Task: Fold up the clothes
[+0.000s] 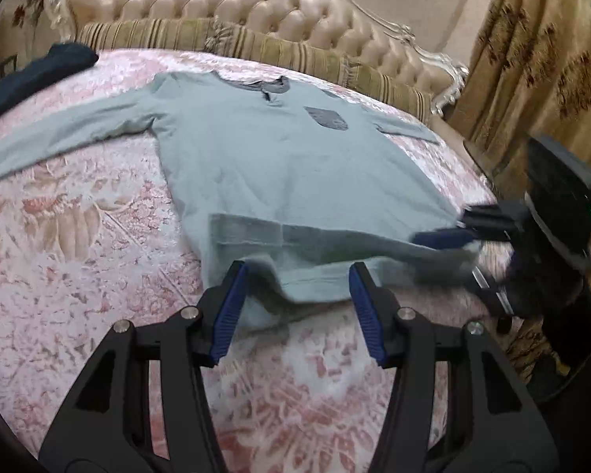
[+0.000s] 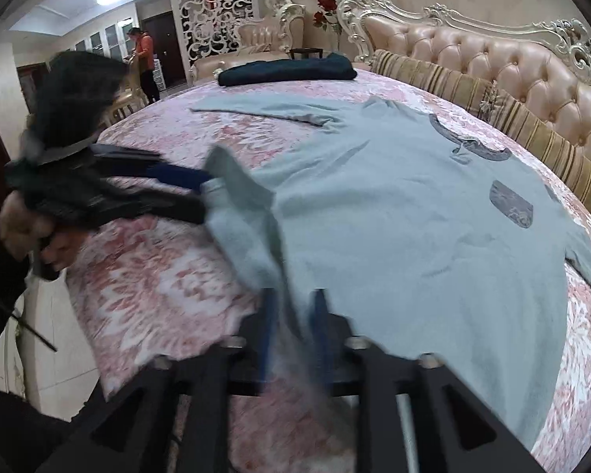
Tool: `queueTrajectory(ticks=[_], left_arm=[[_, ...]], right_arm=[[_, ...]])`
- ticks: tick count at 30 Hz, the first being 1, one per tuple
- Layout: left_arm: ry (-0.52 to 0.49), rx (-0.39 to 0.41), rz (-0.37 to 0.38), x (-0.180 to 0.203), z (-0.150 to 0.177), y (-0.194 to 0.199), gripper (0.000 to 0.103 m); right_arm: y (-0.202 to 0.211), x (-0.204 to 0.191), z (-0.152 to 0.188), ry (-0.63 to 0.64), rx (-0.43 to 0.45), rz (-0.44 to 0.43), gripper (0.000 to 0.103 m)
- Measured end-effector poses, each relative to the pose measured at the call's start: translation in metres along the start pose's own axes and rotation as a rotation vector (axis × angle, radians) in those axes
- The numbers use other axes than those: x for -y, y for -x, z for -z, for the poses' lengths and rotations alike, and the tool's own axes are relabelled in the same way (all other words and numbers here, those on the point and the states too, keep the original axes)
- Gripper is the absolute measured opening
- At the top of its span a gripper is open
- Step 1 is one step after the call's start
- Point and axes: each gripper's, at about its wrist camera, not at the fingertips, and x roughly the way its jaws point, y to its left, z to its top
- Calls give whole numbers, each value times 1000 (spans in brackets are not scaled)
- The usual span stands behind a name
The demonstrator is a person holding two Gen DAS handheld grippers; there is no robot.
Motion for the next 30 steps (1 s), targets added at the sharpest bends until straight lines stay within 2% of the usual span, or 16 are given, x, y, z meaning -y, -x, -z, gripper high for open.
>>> queueTrajectory(ticks=[1,2,5,9,14,16,17,18,19,20,22,25,27,30], left_arm=[[23,0,7,-3,-3,-3,57],[37,-3,2,-6,-6,-6,57],[39,-14,-26,-8,-12,-14,57],[32,-21,-47,-8,-17,-18,57],[46,-47,-97,-16,-25,-29,57],[57,-58,-114,-20,-29,-33,57],[60,-58,-119,-21,-31,-34,57],[58,-52,-123,-22,-33,-32,57],[54,-46,-127,-22,-34,-29,57],[44,-32,-130,-23,-36,-23,57],[-11,-9,-144,-22,-34,-8,57],[-171,-11,-194,-18,-23,16,57],[-277,-52,-194,-13,-8,26,57],[-395,-94,-170,-7,10,36,57]], right_arm=[[5,-3,3,8,21,10,75],[9,-5,5,4,40,23,82],[15,-5,9,-27,78,63,82],[0,-3,11,-24,35,154,82],[-8,-7,18,15,-21,198,82],[-13,-5,17,22,-29,251,82],[-16,-4,16,25,-33,275,79],[-19,-4,15,30,-39,293,70],[-22,-3,13,24,-51,303,43],[-25,-1,12,15,-65,312,32],[-26,4,9,-8,-63,289,28],[-19,11,7,-31,-47,257,25],[-15,15,5,-46,-39,239,25],[-13,18,4,-57,-46,220,18]])
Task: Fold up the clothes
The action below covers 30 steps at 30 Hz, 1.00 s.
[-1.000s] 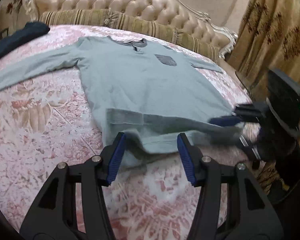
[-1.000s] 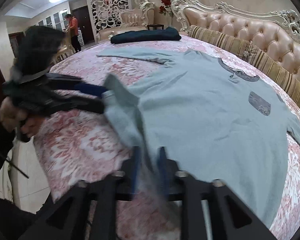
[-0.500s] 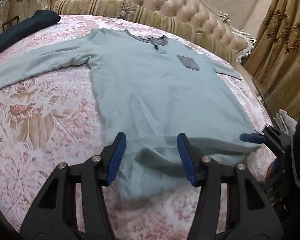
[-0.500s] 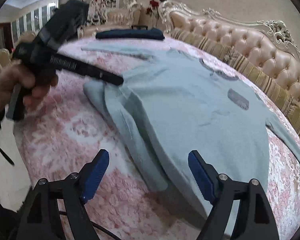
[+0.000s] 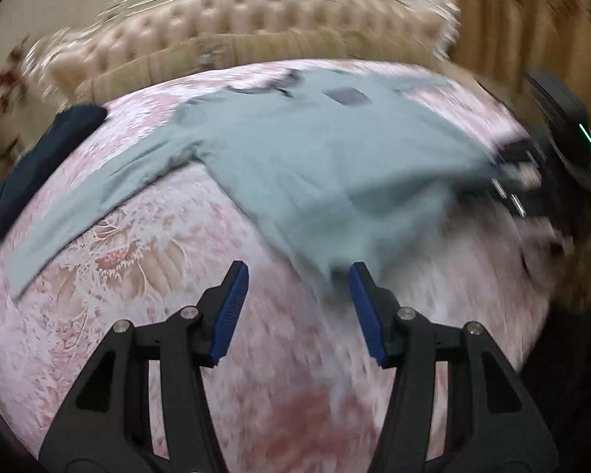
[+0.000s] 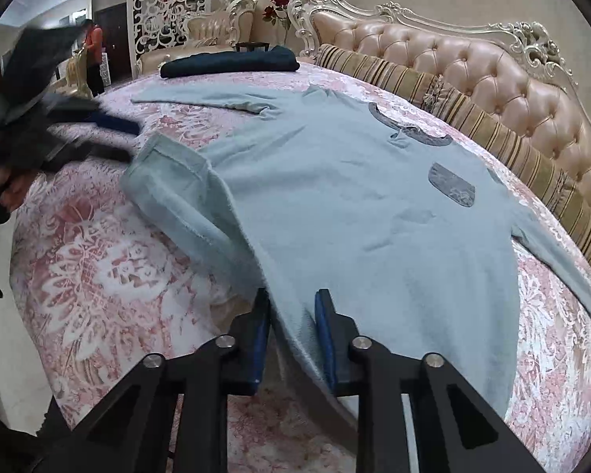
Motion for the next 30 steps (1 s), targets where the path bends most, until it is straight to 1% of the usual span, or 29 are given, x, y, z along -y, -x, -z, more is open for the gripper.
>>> queueTrajectory(ticks=[1,5,6,7,9,10,12,14,16,17,18,19,23,25,27,30], left_arm=[[-36,-5,0,3,2,0,57],[-136,-28,4,6,-3,-15,56],[-149,-29,11,6,-6,-19,54],[-175,-29,32,7,-9,-24,53],[-213,-35,37,10,-15,-31,52],[-213,-28,57,9,-19,-33,52],[-171,0,132,2,-27,-32,52],[-113,3,234,-6,-33,-34,52],[-81,-1,251,-12,-35,-37,52],[-69,-8,252,-14,-35,-38,47],[-58,-11,257,-15,-34,-37,23],[-47,-9,274,-15,-32,-35,9],[-44,-12,290,-8,-22,-27,7],[-35,-5,290,-6,-18,-22,7],[-10,17,283,-7,-16,-14,6],[72,60,286,-16,-16,2,5]], right_arm=[[0,0,0,-1,-5,-5,15],[4,3,-2,-17,-11,-30,15],[5,4,-2,-20,-12,-30,15],[6,5,-3,-22,-14,-31,15],[5,7,-4,-32,-22,-39,15],[5,7,-4,-32,-25,-37,15],[6,5,-4,-21,-34,-40,15],[8,2,-3,-9,-39,-45,15],[12,-1,-2,2,-40,-50,15],[14,-2,-1,3,-41,-51,15],[16,-2,1,2,-41,-47,15],[19,-2,2,0,-42,-48,15],[30,-5,9,0,-54,-70,15],[31,-8,12,5,-62,-68,15],[34,-8,16,6,-71,-61,15],[51,-9,27,27,-74,-63,17]])
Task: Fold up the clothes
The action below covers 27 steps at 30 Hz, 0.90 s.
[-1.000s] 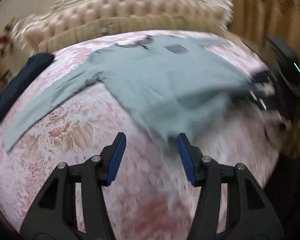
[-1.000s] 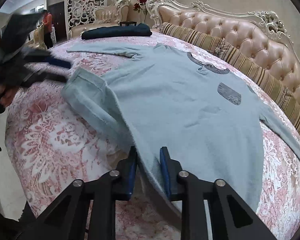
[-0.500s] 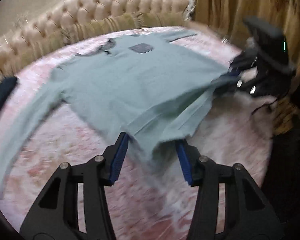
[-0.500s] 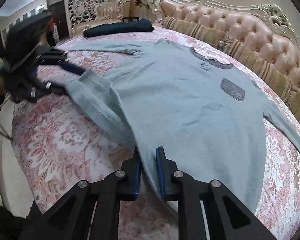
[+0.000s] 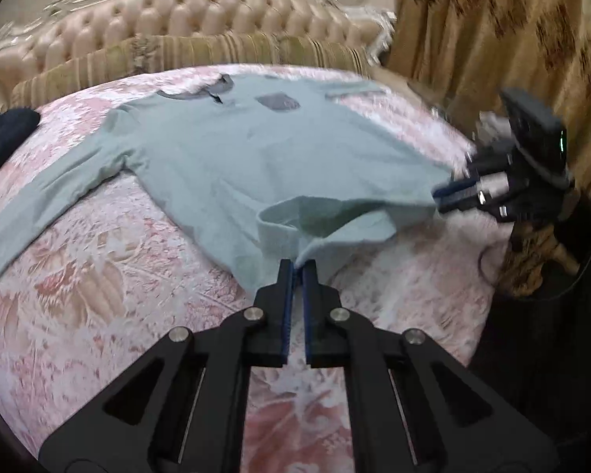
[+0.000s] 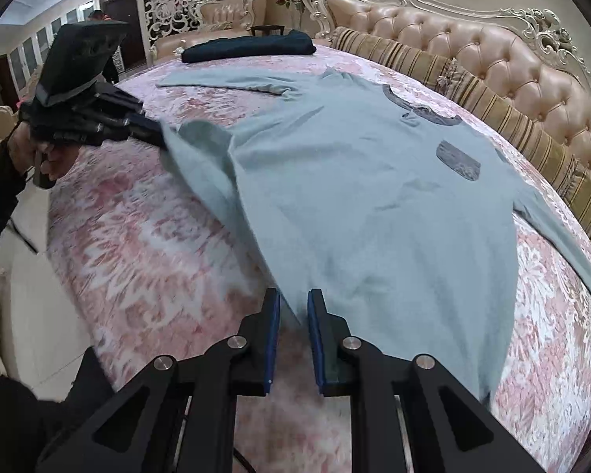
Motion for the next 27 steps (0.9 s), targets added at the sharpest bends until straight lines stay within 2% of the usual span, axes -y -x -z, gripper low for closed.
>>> queueTrajectory(ticks=[1,3,4,5,8,9,10,11,12,13,15,17,18,20,23,25,26,27], left_arm=[[18,17,8,0,-1,6,5],[38,41,15,1,-6,13,5],[38,47,3,2,-11,14,5],[36,50,-11,2,-15,13,5],[-21,64,-101,4,-20,13,6],[-57,49,-133,9,-16,12,13],[-101,27,-166,15,-10,10,34],[-144,5,-198,22,-3,8,49],[-188,-18,-230,29,3,7,71],[-234,-31,-248,38,13,6,73],[-272,-57,-264,49,26,2,73],[-281,-66,-298,52,31,-4,71],[-273,-67,-292,51,31,-8,68],[-258,-72,-266,48,27,-18,67],[-272,-75,-246,43,13,-36,67],[-274,-86,-207,37,4,-47,66],[-271,-104,-183,34,0,-53,62],[-266,-128,-157,31,-3,-59,29]], right_arm=[[5,-1,5,15,-1,9,20],[14,-3,12,15,18,49,44],[18,-4,16,13,29,69,60],[22,-5,19,4,49,73,63],[24,-8,19,-6,75,84,63],[24,-10,19,5,82,103,63],[24,-12,19,15,89,121,63],[22,-11,20,20,87,151,63],[20,-8,21,22,84,184,63],[19,-6,22,24,80,218,62],[12,2,25,29,54,272,47],[3,11,27,31,25,287,13],[-1,16,27,23,16,280,10],[-6,25,26,9,5,276,6],[-7,38,22,-5,9,286,6],[-6,45,18,-6,9,282,6],[-8,48,17,-6,5,292,6],[-10,52,16,-8,2,303,6]])
